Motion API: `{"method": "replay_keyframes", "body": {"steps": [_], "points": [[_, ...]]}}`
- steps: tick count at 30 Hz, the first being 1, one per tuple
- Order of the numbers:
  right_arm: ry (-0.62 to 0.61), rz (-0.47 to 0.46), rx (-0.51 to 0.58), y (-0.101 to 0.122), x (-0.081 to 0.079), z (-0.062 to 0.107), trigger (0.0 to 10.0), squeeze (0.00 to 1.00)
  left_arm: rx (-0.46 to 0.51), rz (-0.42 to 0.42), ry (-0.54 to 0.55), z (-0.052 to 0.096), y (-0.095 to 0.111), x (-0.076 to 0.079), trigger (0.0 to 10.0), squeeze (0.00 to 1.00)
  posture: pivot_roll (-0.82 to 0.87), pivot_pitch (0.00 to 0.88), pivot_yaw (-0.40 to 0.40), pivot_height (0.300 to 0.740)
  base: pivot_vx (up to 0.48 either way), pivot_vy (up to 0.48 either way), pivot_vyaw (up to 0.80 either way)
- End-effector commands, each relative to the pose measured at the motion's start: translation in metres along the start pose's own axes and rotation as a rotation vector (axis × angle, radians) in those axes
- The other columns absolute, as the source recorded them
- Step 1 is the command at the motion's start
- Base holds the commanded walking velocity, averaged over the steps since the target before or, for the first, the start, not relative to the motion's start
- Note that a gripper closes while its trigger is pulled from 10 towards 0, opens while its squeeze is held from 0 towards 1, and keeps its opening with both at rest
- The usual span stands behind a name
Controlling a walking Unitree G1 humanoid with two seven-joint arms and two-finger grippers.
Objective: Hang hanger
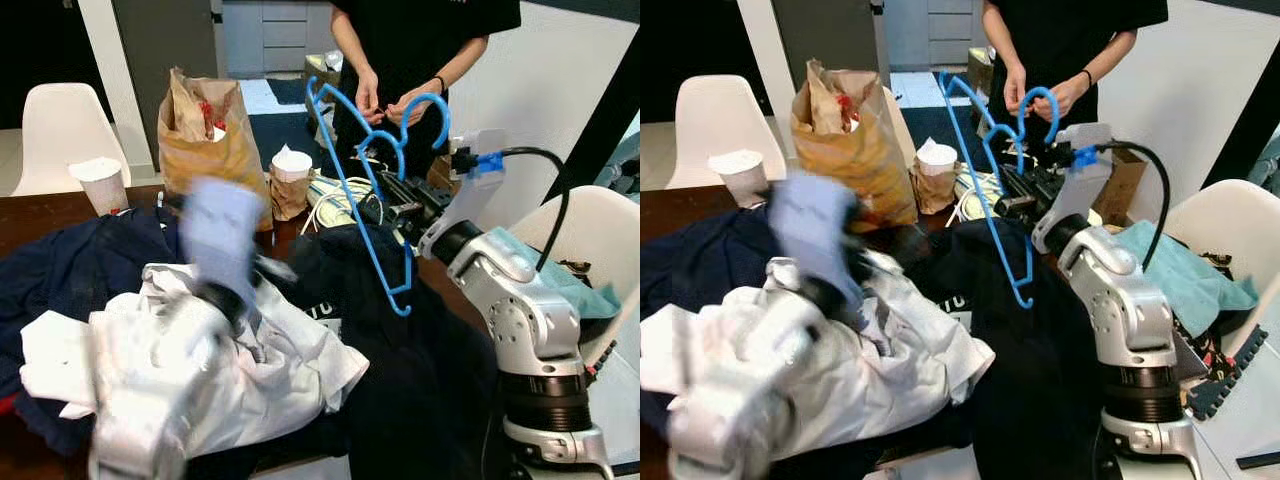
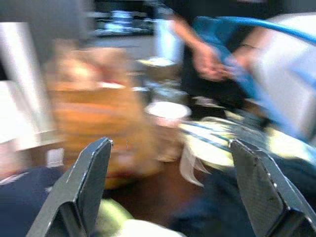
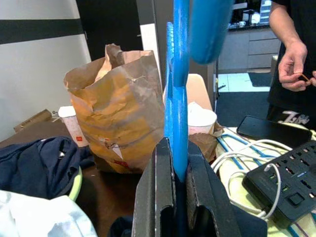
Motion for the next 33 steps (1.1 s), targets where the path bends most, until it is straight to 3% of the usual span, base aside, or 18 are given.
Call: {"method": "replay_keyframes", "body": {"steps": [1,2,3,4,5,6,9,14,18,20,23,25,27,31,33], "points": [[0.003,0.003,-0.004,-0.001,0.0,-0.001,10.0,0.0,-0.043,0.021,0.162,-0.004,-0.009,-0.028,10.0,1.0,0.02,0.0,-0.054,0.74,0.0,0.0,0.0],[0.003,0.003,-0.004,-0.001,0.0,-0.001,10.0,0.0,-0.043,0.021,0.162,-0.004,-0.009,-0.028,10.0,1.0,0.02,0.0,-0.054,0.74,0.0,0.0,0.0],[0.007,0.004,-0.004,-0.001,-0.001,-0.001,10.0,0.0,-0.1,0.084,0.262,-0.004,-0.02,-0.045,10.0,1.0,0.01,0.0,-0.054,0.74,0.0,0.0,0.0],[0.01,0.006,-0.005,0.0,-0.001,-0.001,10.0,0.0,-0.152,0.164,0.327,-0.002,-0.032,-0.055,10.0,0.06,0.01,0.0,-0.054,0.74,0.0,0.0,0.0],[0.01,0.006,-0.005,0.0,-0.001,-0.001,10.0,0.0,-0.152,0.164,0.327,-0.002,-0.032,-0.055,10.0,0.06,0.01,0.0,-0.054,0.74,0.0,0.0,0.0],[0.011,0.008,-0.006,0.0,0.0,0.0,10.0,0.0,-0.203,0.22,0.382,0.002,-0.042,-0.061,10.0,0.0,0.01,0.0,-0.055,0.74,0.0,0.0,0.0],[0.01,0.011,-0.007,0.0,0.0,0.0,10.0,0.0,-0.236,0.249,0.41,0.005,-0.049,-0.064,10.0,0.0,0.01,0.0,-0.053,0.74,0.0,0.0,0.0],[0.006,0.017,-0.011,0.0,0.002,0.0,10.0,0.0,-0.412,0.453,0.431,0.013,-0.076,-0.053,10.0,0.0,0.01,0.0,-0.05,0.74,0.0,0.0,0.0],[0.007,0.017,-0.011,0.0,0.002,0.0,10.0,0.0,-0.421,0.471,0.432,0.012,-0.077,-0.052,10.0,0.0,0.01,0.0,-0.05,0.74,0.0,0.0,0.0],[0.008,0.017,-0.012,0.0,0.001,0.0,10.0,0.0,-0.435,0.5,0.415,0.011,-0.078,-0.046,10.0,0.0,0.02,0.0,-0.051,0.74,0.0,0.0,0.0],[0.008,0.018,-0.014,-0.001,0.001,0.0,10.0,0.0,-0.492,0.609,0.362,0.01,-0.085,-0.03,10.0,0.0,0.02,0.0,-0.051,0.74,0.0,0.0,0.0],[0.008,0.018,-0.014,-0.001,0.001,0.0,10.0,0.0,-0.492,0.609,0.362,0.01,-0.085,-0.03,10.0,0.0,0.02,0.0,-0.051,0.74,0.0,0.0,0.0],[0.005,0.019,-0.012,0.0,0.002,-0.001,10.0,0.0,-0.553,0.696,0.295,0.012,-0.09,-0.011,10.0,0.0,0.02,0.0,-0.052,0.74,0.0,0.0,0.0],[0.004,0.019,-0.011,0.0,0.003,-0.001,10.0,0.0,-0.571,0.715,0.275,0.013,-0.091,-0.006,10.0,0.0,0.02,0.0,-0.052,0.74,0.0,0.0,0.0],[0.005,0.022,-0.013,0.0,0.003,0.0,10.0,0.0,-0.606,0.755,0.24,0.016,-0.092,0.005,10.0,0.0,0.02,0.0,-0.053,0.74,0.0,0.0,0.0]]}}
Point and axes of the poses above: a point about 5 cm out from each wrist's last joint towards the gripper, its own z axis pointing back from the gripper into the wrist, its own y axis along the axis of the wrist's last joint, x = y × z, the point moved 3 cm from there along -z, pointing out of the wrist towards the gripper, and after that the axes turned 5 degrees about -z, right-handed, at the moved point
